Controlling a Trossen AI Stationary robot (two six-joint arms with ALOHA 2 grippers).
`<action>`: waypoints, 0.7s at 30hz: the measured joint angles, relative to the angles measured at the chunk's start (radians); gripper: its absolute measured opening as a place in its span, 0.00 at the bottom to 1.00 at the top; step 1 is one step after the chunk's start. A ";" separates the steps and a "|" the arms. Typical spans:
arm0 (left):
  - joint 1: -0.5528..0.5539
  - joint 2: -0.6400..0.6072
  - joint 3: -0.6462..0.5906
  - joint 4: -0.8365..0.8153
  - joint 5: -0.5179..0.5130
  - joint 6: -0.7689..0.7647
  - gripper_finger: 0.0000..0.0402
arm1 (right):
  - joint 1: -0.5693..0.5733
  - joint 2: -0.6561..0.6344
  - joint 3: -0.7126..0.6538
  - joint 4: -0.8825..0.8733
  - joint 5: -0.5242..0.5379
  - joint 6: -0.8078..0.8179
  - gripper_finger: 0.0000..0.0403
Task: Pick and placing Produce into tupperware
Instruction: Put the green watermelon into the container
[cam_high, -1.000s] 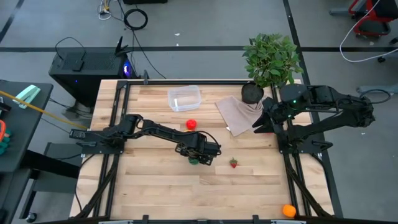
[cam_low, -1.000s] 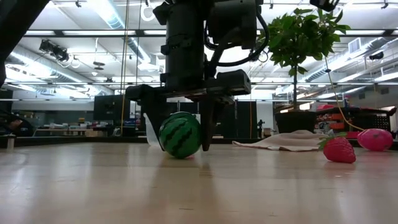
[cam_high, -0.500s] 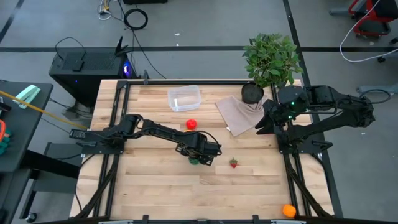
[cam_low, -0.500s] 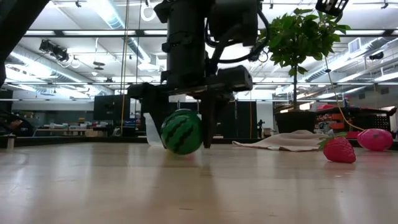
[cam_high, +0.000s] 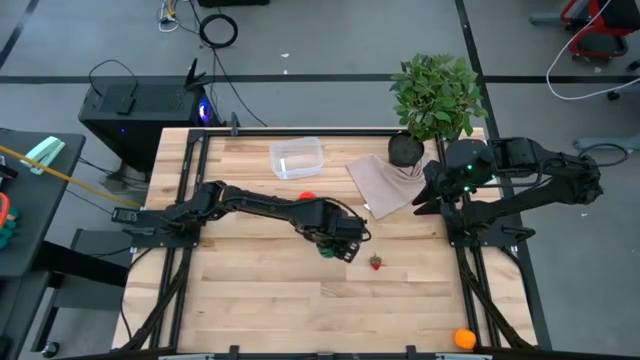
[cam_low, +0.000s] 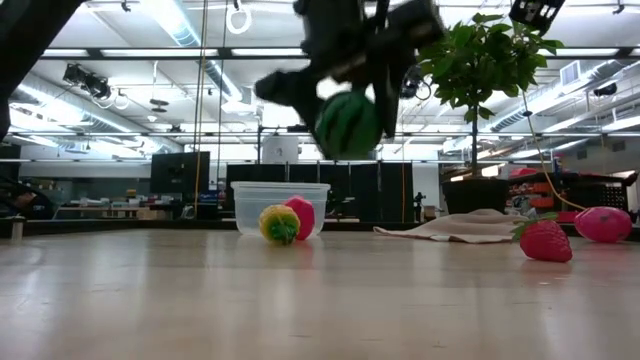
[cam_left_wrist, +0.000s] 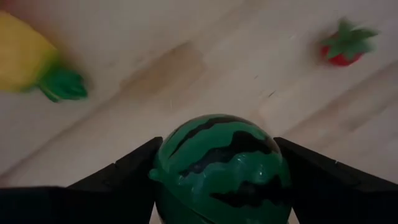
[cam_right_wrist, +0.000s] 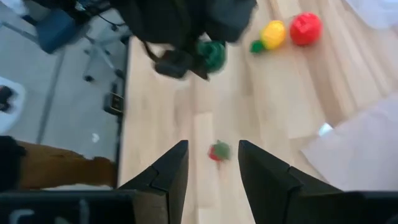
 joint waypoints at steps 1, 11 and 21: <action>0.004 0.000 0.029 -0.017 -0.010 0.012 0.73 | 0.000 0.000 0.000 -0.014 0.016 -0.012 0.36; 0.069 -0.001 0.252 -0.272 -0.103 0.179 0.73 | 0.023 0.000 0.000 -0.059 0.112 -0.289 0.39; 0.151 -0.001 0.268 -0.440 -0.154 0.298 0.74 | 0.196 0.038 0.000 -0.034 0.334 -0.423 0.39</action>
